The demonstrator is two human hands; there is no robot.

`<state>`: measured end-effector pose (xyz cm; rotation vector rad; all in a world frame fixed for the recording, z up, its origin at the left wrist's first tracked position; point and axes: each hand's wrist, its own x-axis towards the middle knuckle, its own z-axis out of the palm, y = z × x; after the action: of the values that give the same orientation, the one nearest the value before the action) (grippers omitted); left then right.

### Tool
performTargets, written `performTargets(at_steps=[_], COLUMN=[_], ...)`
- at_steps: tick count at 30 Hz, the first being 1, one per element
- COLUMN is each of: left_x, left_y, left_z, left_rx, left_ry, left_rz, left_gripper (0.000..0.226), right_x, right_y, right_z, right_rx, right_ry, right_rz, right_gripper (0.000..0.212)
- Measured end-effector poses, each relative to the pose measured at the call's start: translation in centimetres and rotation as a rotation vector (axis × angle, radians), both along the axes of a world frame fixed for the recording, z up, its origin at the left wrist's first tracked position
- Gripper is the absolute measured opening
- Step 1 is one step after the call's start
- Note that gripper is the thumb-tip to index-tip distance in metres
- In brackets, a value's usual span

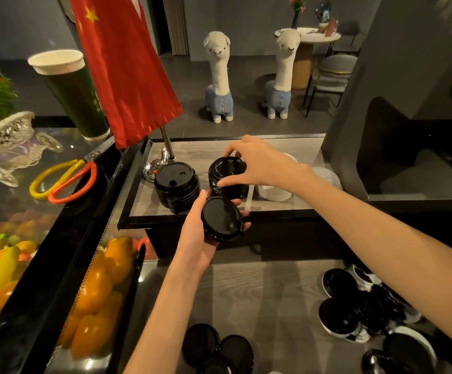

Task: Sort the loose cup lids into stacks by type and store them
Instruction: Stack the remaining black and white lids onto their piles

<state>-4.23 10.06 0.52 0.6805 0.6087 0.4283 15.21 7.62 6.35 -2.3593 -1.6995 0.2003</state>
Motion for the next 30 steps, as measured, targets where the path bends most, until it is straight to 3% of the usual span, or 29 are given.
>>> performTargets(at_steps=[4,7,9,12,18,21,24,28,30], left_x=[-1.0,-2.0,-2.6,-3.1,-3.8,-4.6,-5.6,-5.6,-5.5], left_y=[0.1,0.2,0.5,1.2,2.6,3.4,3.7,4.2,4.9], left_z=[0.3,1.2,1.7,2.4,3.4,3.9,3.4,1.1,0.0], left_rx=[-0.019,-0.047,-0.046,-0.055,-0.019,0.021,0.231,0.486,0.578], left_ry=[-0.031,-0.072,-0.097,-0.160,-0.152,-0.135,0.011,0.261,0.350], left_rz=[0.019,0.022,0.024,0.045,0.086,0.112,0.169,0.567,0.644], left_gripper=[0.050,0.059,0.063,0.063,0.063,0.067,0.071,0.055,0.047], right_x=[-0.3,-1.6,-3.2,-5.0,-6.0,-6.4,-5.8,-5.0,-5.2], right_y=[-0.5,-1.5,-2.3,-2.7,-1.2,-0.2,1.6,4.4,5.4], right_z=[0.4,1.5,2.8,3.5,5.1,5.4,4.7,2.8,2.0], right_rx=[0.073,0.283,0.200,0.029,0.010,0.064,0.191,0.192,0.177], right_ry=[-0.002,0.112,0.245,0.280,0.184,0.162,0.181,0.169,0.190], right_rz=[-0.007,0.155,0.358,0.562,0.641,0.620,0.460,0.213,0.168], right_gripper=[0.079,0.057,0.057,0.071,0.074,0.069,0.061,0.067,0.069])
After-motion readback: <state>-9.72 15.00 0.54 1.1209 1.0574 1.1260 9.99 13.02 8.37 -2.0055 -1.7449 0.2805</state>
